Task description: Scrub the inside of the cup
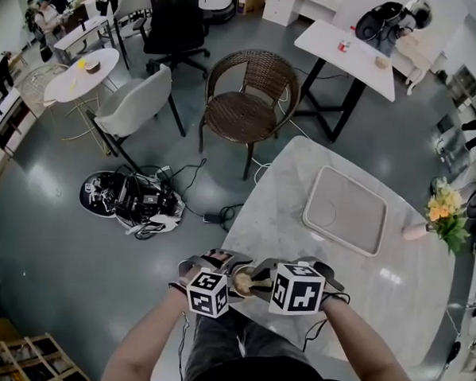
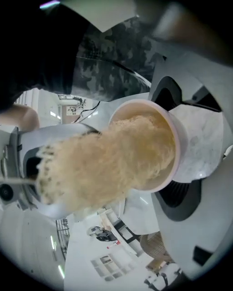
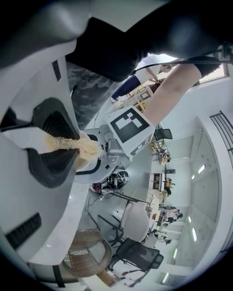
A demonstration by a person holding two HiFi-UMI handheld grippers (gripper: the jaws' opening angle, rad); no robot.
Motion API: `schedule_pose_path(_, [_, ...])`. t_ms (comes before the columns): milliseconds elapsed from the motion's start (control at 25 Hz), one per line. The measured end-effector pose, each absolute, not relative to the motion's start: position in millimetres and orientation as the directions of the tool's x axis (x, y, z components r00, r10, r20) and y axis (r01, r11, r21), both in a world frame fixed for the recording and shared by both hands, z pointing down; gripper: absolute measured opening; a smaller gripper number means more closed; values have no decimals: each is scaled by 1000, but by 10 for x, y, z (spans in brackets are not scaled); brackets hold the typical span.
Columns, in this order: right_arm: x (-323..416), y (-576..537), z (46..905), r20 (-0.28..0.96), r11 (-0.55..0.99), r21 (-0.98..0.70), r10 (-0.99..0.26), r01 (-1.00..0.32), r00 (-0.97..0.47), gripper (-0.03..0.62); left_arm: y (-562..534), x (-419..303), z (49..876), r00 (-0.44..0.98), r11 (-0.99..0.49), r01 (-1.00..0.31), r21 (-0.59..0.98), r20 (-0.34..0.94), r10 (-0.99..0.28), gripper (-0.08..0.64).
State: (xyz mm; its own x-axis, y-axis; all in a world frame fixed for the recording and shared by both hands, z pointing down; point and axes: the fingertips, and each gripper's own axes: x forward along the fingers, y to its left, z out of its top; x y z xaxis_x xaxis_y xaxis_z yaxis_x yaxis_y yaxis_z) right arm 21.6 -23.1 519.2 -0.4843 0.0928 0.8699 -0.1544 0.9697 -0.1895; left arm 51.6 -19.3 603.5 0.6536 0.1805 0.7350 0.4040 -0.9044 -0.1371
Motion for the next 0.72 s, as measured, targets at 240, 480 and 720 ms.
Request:
schedule_pose_path(240, [246,-259,5296,929,997,57,-36,44,-368,60,-274,377,5981,737,-997,34,-67,676,-20,454])
schedule_pose_path(480, [219,-223,5602,973,952,121,-57,281,-224,60,-225,183,6167,623,-912,-409,8,733,-273,454])
schedule_pose_path(720, [188,-236,5817,989,921,98,-49,376,-139,60,-255,361,6150,574,-833,-553,8,728,-374,454])
